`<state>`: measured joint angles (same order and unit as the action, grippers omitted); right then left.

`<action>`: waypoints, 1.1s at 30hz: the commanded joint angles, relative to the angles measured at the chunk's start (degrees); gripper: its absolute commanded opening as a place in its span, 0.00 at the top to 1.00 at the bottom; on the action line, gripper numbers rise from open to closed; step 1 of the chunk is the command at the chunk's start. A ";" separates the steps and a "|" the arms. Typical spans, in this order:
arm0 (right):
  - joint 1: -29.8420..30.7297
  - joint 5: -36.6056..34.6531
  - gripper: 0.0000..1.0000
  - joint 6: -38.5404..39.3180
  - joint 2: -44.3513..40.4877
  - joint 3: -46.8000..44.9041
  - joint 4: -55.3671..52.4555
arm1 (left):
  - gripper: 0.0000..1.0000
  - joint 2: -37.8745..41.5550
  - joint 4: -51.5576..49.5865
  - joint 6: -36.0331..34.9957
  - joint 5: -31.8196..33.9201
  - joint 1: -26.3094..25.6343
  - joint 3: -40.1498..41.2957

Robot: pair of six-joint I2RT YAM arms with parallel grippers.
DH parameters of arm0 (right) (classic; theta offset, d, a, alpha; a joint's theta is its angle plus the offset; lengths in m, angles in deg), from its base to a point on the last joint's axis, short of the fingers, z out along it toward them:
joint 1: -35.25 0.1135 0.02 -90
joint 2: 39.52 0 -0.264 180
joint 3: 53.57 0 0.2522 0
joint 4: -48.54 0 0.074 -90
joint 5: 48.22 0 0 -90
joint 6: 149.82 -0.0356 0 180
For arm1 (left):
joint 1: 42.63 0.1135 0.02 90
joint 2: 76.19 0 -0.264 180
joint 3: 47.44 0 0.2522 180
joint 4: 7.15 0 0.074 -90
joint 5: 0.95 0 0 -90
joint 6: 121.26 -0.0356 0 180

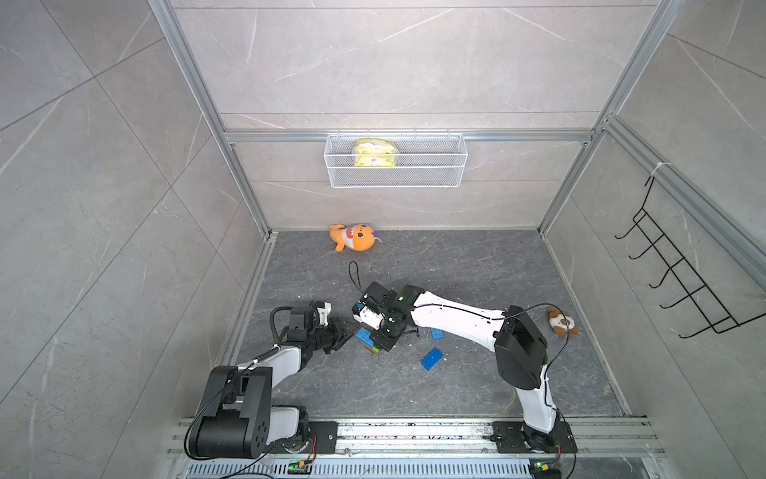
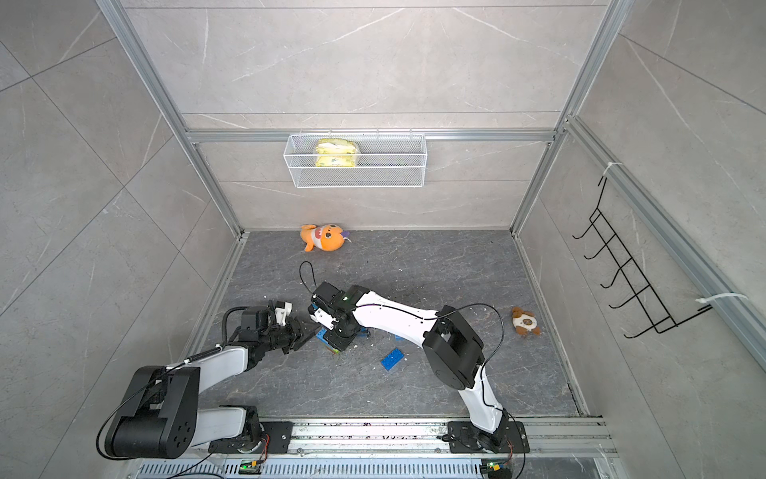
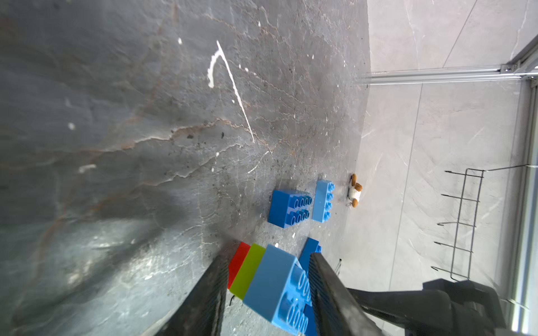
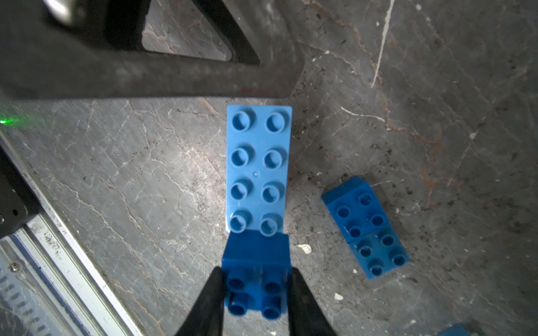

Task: Assemble a heart with lego
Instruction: Assemble the lego brick with the lego brick.

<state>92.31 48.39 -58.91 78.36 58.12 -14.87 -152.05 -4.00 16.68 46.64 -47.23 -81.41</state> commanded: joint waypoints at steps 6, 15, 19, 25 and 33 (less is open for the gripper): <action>0.46 -0.20 0.78 -2.36 -4.39 -3.25 0.17 | 0.54 -1.81 6.21 2.49 -4.43 -0.01 0.96; 0.55 0.68 0.79 -2.43 -2.94 -1.98 -0.35 | 0.55 -0.97 5.95 2.50 -4.96 -0.19 1.22; 0.59 0.64 0.79 -1.99 -0.37 0.45 -1.54 | 0.56 -0.79 5.95 2.42 -4.91 -0.43 1.40; 0.52 0.85 0.79 -1.28 2.51 3.62 -3.87 | 0.57 -0.79 6.03 2.16 -5.29 -0.76 2.56; 0.60 -1.15 0.79 -2.59 -1.89 1.02 -2.53 | 0.59 -0.35 6.21 2.07 -5.05 -0.85 3.51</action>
<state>92.57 48.37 -60.29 79.39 60.07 -16.61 -153.40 1.59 18.74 43.12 -47.86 -78.32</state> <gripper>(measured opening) 0.325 0.415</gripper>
